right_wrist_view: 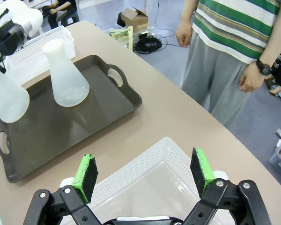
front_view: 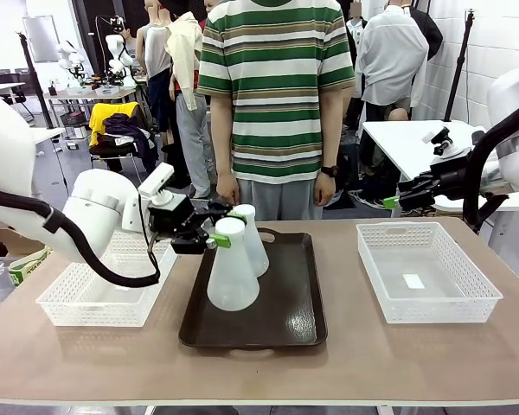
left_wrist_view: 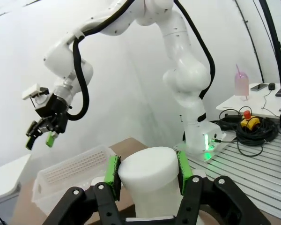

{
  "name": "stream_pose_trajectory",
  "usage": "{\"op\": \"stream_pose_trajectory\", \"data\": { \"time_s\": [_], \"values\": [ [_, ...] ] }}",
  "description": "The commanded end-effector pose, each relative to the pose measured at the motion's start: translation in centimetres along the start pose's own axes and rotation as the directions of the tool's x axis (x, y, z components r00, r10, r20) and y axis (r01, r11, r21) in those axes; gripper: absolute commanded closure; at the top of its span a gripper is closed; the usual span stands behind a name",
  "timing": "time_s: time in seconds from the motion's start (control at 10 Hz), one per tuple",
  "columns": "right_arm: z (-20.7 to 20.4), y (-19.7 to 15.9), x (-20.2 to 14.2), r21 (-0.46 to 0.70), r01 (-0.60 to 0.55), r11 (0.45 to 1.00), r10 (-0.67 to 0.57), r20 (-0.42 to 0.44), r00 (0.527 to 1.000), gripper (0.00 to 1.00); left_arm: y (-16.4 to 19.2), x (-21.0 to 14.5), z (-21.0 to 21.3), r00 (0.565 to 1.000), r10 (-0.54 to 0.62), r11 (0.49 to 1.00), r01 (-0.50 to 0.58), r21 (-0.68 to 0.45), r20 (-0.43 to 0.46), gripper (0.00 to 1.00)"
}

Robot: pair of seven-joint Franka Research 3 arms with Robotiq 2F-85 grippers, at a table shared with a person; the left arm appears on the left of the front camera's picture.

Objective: Prepare the laboratory tools.
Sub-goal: Place the picked Big flask upright in the Handle tray as directed by the person.

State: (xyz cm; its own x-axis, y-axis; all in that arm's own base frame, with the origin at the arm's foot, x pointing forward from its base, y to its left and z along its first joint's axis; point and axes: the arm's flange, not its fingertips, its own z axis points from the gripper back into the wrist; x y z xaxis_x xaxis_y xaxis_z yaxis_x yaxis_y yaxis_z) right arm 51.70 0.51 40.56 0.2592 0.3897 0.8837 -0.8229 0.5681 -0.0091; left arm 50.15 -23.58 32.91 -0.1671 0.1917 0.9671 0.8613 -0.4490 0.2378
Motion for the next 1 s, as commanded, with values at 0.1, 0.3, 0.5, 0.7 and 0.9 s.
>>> {"op": "stream_pose_trajectory", "data": {
  "time_s": [0.1, 0.3, 0.5, 0.7, 0.9],
  "values": [
    [0.0, 0.1, 0.1, -0.007, 0.012, 1.0, -0.012, -0.017, 1.0, 0.0, 0.4, -1.3, 0.0, 1.0, 0.022, 0.999, -0.022, -0.04, 0.008, 1.0],
    [0.0, 0.1, 0.1, -0.007, 0.012, 1.0, -0.012, -0.017, 1.0, 0.0, 0.5, -2.0, 0.0, 0.999, 0.038, 0.999, -0.037, -0.028, 0.003, 1.0],
    [0.0, 0.1, 0.1, -0.007, 0.012, 1.0, -0.012, -0.017, 1.0, 0.0, 0.3, -2.4, -0.1, 1.0, 0.028, 1.0, -0.028, -0.015, -0.008, 1.0],
    [0.0, 0.1, 0.1, -0.007, 0.012, 1.0, -0.012, -0.017, 1.0, 0.0, 0.4, -2.8, 0.2, 0.999, 0.038, 0.999, -0.038, 0.015, 0.003, 1.0],
    [0.0, 0.1, 0.1, -0.007, 0.012, 1.0, -0.012, -0.017, 1.0, 0.0, 0.4, -3.1, 0.2, 0.999, 0.043, 0.999, -0.043, 0.031, 0.003, 0.66]
  ]
}}
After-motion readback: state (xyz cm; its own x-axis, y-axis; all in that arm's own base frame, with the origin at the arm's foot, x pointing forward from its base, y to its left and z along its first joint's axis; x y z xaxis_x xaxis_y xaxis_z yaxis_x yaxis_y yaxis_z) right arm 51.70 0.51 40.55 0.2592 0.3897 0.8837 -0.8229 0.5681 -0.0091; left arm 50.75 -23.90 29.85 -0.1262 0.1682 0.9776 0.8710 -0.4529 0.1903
